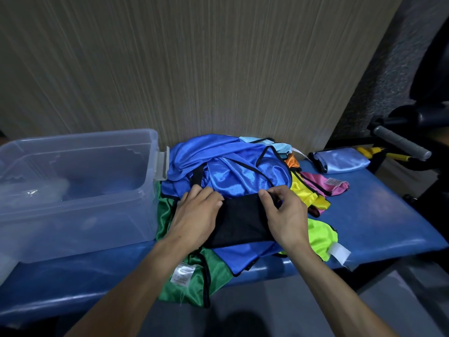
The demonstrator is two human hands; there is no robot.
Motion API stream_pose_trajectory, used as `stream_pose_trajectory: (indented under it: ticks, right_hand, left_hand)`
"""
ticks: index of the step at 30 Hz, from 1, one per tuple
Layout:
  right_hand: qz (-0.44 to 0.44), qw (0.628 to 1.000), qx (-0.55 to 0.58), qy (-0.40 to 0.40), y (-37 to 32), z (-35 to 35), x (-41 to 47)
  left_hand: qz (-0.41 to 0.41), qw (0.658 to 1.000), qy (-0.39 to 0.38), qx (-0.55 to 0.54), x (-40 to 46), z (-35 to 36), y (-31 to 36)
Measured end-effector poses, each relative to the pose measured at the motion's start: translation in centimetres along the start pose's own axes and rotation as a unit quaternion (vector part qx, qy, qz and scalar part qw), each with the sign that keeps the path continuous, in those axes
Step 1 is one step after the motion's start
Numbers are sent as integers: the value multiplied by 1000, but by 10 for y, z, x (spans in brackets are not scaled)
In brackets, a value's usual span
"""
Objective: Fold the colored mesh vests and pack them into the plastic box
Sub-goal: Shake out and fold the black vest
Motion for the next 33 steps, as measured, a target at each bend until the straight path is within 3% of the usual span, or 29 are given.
stream_pose_trajectory:
  ticks: [6,10,14,17,20,22,28,31,33]
  right_hand:
    - [-44,997,57,-33,-13,-6,6]
    - [-112,987,93,-67,-29,-24,13]
    - [-124,980,127,-91,-35,-38,18]
    - [-127,975,140,-113,-32,-44,21]
    - [-122,974,148,-121,-28,-55,26]
    - [-113,975,154,-116,-26,-67,33]
    - [-37,978,185,-92,-11,-101,61]
    - [76,962,261,-36,11,-112,78]
    - [169,927,333,9,30,-121,89]
  left_hand:
    - [4,988,-110,-109,7,-15,-10]
    - [54,975,-174,-126,14,-28,-15]
    - [46,977,-104,-178,28,-46,-2]
    - [27,950,-156,-268,36,-45,29]
    - [76,941,-205,-258,34,-34,59]
    - [106,939,-196,-262,34,-31,71]
    - [107,935,-127,-312,61,-33,101]
    - [104,933,-126,-322,102,-26,118]
    - [103,938,-118,-308,134,-15,130]
Point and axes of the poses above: each hand's wrist, its own x-axis towards the middle knuckle, its own z-axis out of the palm, y = z × x, the point moved 3 cm from there along x, towards the middle knuckle, and after that the axes turned 10 degrees about x, right-handed, at the moved point
